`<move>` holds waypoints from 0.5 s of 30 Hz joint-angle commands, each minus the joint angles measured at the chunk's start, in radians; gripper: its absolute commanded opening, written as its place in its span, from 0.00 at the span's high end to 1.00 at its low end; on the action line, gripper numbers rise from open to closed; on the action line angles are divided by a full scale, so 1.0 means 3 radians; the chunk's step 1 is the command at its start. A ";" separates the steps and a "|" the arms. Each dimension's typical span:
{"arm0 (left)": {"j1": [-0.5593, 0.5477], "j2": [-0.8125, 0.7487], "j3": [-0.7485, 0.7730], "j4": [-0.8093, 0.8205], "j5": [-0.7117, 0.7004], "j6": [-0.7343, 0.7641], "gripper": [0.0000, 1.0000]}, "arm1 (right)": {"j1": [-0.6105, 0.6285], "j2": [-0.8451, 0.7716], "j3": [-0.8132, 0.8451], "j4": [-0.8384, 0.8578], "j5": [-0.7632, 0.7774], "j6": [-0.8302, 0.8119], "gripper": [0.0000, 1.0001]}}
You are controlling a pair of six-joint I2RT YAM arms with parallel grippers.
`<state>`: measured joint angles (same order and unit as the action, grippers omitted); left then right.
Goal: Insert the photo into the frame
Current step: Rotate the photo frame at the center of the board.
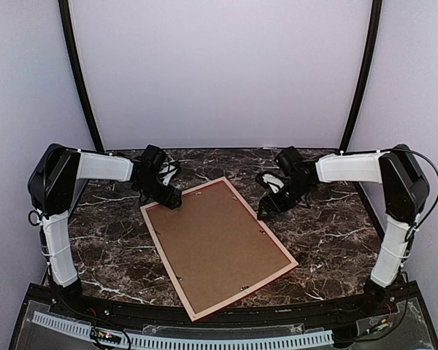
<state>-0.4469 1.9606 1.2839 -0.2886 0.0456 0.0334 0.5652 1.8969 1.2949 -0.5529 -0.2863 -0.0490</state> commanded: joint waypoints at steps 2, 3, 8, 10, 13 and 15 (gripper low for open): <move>0.0008 0.0220 0.0318 -0.0251 0.0123 0.0268 0.23 | -0.0073 -0.0519 -0.0625 0.0170 0.0130 0.0689 0.24; 0.0011 0.0242 0.0325 -0.0266 0.0153 0.0251 0.26 | -0.0090 -0.0594 -0.0724 0.0171 0.0148 0.0763 0.24; 0.0016 0.0246 0.0285 -0.0363 0.0206 0.0076 0.54 | -0.0137 -0.0900 -0.1110 0.0119 0.0233 0.1114 0.25; 0.0016 0.0225 0.0208 -0.0360 0.0150 -0.0039 0.63 | -0.0148 -0.1049 -0.1228 0.0130 0.0241 0.1244 0.25; 0.0017 0.0147 0.0038 -0.0313 -0.0017 -0.0262 0.74 | -0.0194 -0.1216 -0.1322 0.0111 0.0294 0.1365 0.24; 0.0017 0.0083 -0.0120 -0.0268 -0.0097 -0.0373 0.78 | -0.0236 -0.1271 -0.1335 0.0091 0.0280 0.1391 0.24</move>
<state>-0.4389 2.0090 1.3449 -0.2970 0.0769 0.0490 0.5179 1.5723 0.9070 -0.5320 -0.2207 0.2935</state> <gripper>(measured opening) 0.273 0.756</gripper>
